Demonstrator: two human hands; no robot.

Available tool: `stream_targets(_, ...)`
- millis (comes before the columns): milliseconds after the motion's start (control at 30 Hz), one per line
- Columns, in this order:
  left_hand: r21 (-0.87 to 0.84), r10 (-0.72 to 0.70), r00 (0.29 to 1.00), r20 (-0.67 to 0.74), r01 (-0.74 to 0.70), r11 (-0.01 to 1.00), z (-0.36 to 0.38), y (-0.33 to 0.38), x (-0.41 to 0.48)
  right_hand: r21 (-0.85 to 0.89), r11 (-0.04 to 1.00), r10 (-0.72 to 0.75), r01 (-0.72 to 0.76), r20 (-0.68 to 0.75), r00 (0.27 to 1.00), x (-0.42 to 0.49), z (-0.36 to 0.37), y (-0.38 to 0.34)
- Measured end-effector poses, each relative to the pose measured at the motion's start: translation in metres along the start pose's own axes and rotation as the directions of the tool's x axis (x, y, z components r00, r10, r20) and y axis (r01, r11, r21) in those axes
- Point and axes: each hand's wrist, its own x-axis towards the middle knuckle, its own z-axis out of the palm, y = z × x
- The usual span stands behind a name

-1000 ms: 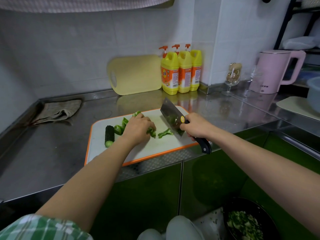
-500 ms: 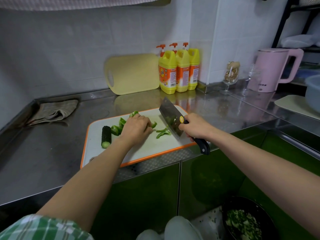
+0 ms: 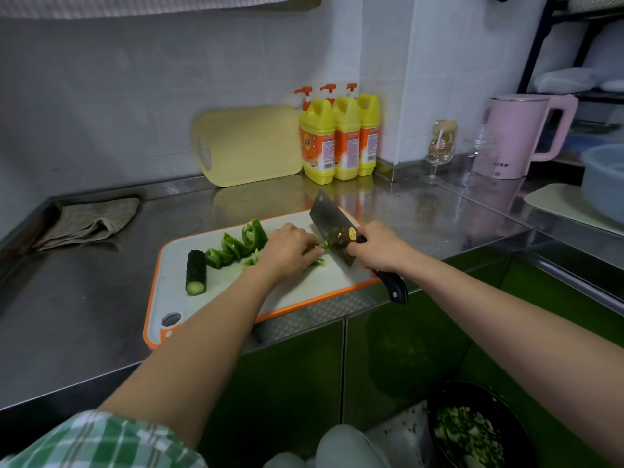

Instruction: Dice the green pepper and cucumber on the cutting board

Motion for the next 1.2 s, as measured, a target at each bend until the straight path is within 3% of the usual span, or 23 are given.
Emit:
stream_targets(100, -0.083, -0.023, 0.998, -0.064, 0.018, 0.996, -0.004, -0.013, -0.009, -0.002, 1.000, -0.008, 0.008, 0.002, 1.000, 0.000, 0.000, 0.001)
stream_targets(267, -0.076, -0.019, 0.995, 0.099, 0.027, 0.997, -0.010, -0.021, -0.026, 0.015, 1.000, 0.005, -0.004, -0.032, 0.999, 0.001, 0.003, 0.001)
stream_targets(333, -0.061, -0.004, 0.995, 0.104, 0.010, 0.998, -0.007, -0.016, -0.026, 0.004, 1.000, 0.005, -0.005, -0.064, 0.998, 0.001, 0.002, 0.001)
stream_targets(467, -0.062, 0.019, 0.998, 0.053, -0.016, 0.998, -0.003, -0.001, -0.019, -0.006, 1.000, 0.005, -0.005, -0.039, 0.999, -0.002, -0.004, 0.001)
stream_targets(733, -0.041, -0.003, 0.999, -0.040, 0.002, 0.999, -0.005, -0.002, -0.029, -0.183, 0.982, -0.020, 0.034, 0.079, 0.997, -0.006, 0.007, -0.012)
stream_targets(967, -0.114, -0.014, 0.997, -0.080, 0.004, 0.993, -0.002, -0.005, -0.040, -0.163, 0.985, -0.051, 0.049, -0.009, 0.999, 0.000, -0.006, -0.030)
stream_targets(1200, -0.074, -0.041, 0.989, -0.143, 0.030, 0.997, 0.002, 0.004, -0.037, -0.292, 0.956, 0.000, 0.032, 0.109, 0.994, -0.008, -0.007, -0.036)
